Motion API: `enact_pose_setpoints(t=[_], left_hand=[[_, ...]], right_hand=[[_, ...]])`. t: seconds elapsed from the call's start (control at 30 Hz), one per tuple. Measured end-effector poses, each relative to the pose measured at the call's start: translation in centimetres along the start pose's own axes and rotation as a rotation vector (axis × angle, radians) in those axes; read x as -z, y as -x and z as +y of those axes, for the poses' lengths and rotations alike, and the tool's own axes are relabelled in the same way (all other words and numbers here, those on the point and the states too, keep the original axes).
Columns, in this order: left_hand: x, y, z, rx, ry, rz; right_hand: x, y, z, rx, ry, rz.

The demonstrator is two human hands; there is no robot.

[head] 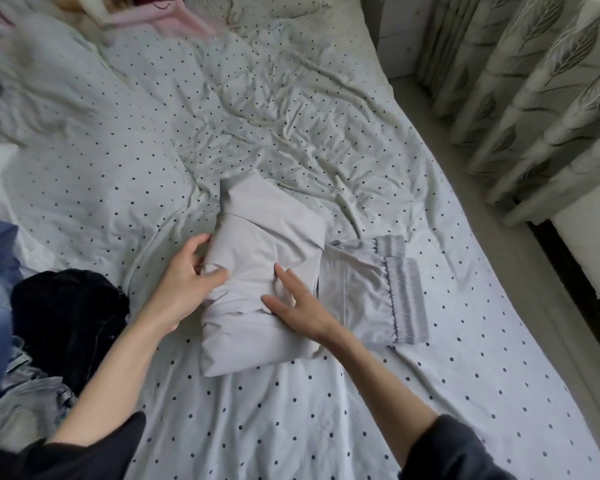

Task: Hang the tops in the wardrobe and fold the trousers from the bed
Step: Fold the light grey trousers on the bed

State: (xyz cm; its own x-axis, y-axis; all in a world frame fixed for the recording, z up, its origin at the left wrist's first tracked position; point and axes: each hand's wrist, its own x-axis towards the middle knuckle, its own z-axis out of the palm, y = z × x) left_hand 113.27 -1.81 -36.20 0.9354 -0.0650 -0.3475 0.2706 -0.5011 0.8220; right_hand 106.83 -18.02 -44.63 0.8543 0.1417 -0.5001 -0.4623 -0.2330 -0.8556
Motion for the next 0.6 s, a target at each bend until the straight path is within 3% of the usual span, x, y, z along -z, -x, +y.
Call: enact_pose_setpoints(t=[0.1, 0.3, 0.37, 0.43, 0.53, 0.6], left_hand=[[-0.1, 0.4, 2.3, -0.076, -0.099, -0.007], [-8.7, 2.3, 4.6, -0.214, -0.154, -0.196], [-11.9, 2.8, 4.8, -0.236, -0.069, -0.35], [-14.6, 3.0, 3.8, -0.322, -0.162, -0.445], [-16.6, 2.9, 0.3, -0.567, -0.629, -0.42], [-17.1, 2.5, -2.3, -0.572, -0.905, -0.448]], right_hand=[[0.5, 0.3, -0.9, 0.025, -0.217, 0.005], [7.7, 6.0, 2.2, -0.015, -0.627, 0.421], [10.0, 7.5, 3.2, 0.003, -0.622, 0.471], [11.5, 8.0, 4.2, -0.029, -0.536, 0.487], [12.4, 7.6, 6.1, -0.114, -0.296, 0.586], [13.0, 6.9, 7.6, -0.162, -0.15, 0.628]])
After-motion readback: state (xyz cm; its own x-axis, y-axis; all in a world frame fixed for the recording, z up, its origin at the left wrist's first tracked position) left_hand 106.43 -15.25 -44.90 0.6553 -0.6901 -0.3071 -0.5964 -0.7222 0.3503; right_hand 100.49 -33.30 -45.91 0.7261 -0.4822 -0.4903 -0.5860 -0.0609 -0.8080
